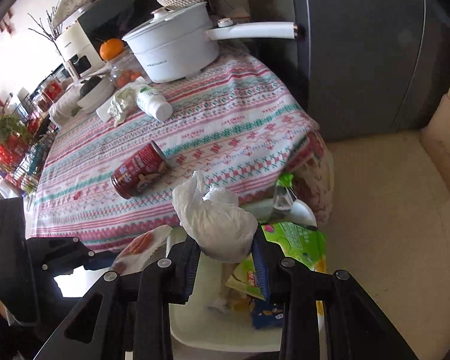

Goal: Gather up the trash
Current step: 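Carry the pecan bag and tissue to the white bin and release both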

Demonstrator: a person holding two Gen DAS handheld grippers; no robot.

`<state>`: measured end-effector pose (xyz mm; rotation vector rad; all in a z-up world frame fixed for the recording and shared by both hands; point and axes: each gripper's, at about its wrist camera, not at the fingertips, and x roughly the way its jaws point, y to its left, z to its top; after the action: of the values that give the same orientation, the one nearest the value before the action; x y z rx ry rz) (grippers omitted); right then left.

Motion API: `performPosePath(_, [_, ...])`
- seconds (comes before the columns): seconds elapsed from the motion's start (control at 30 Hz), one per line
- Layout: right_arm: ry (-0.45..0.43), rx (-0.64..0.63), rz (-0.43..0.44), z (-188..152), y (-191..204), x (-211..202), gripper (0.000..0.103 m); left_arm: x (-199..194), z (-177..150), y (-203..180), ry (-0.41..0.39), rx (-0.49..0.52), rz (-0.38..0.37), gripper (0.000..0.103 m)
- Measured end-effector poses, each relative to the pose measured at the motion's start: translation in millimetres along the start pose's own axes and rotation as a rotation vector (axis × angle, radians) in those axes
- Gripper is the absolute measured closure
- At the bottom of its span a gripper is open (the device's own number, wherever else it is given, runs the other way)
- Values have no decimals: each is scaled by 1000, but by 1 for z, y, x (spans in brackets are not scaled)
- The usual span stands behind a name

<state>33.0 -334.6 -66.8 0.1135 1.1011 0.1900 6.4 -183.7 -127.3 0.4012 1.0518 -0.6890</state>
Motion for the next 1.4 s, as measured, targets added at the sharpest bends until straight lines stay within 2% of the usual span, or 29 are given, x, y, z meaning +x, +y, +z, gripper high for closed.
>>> performPosePath(0.17, [30,38,-24,-14,-25,3,69,19,8,-7,47,-14,-18,72])
performPosePath(0.27, [42,58,-27,-19,-37,3,69,17,13,-13,34,-3,-14,60])
performPosePath(0.33, [49,68,-27,-21,-42,3,68,13,15,-15,14,9,-6,42])
performPosePath(0.37, [53,72,-26,-22,-44,3,68,13,17,-14,7,15,1,40])
performPosePath(0.5, [66,68,-26,-23,-45,6,68,3,13,-4,-2,-1,26,40])
performPosePath(0.87, [130,6,4,-23,-15,23,66,-41,-4,65,-78,-173,110,39])
performPosePath(0.9, [133,7,9,-23,-13,25,63,-43,-7,71,-80,-188,117,39])
performPosePath(1.0, [142,33,28,-21,-7,29,40,-49,-15,86,-81,-227,126,38])
performPosePath(1.03, [137,44,33,-20,-5,28,38,-50,-17,90,-81,-236,130,38])
performPosePath(1.4, [112,23,41,1,23,30,33,-73,-28,133,-103,-330,186,27])
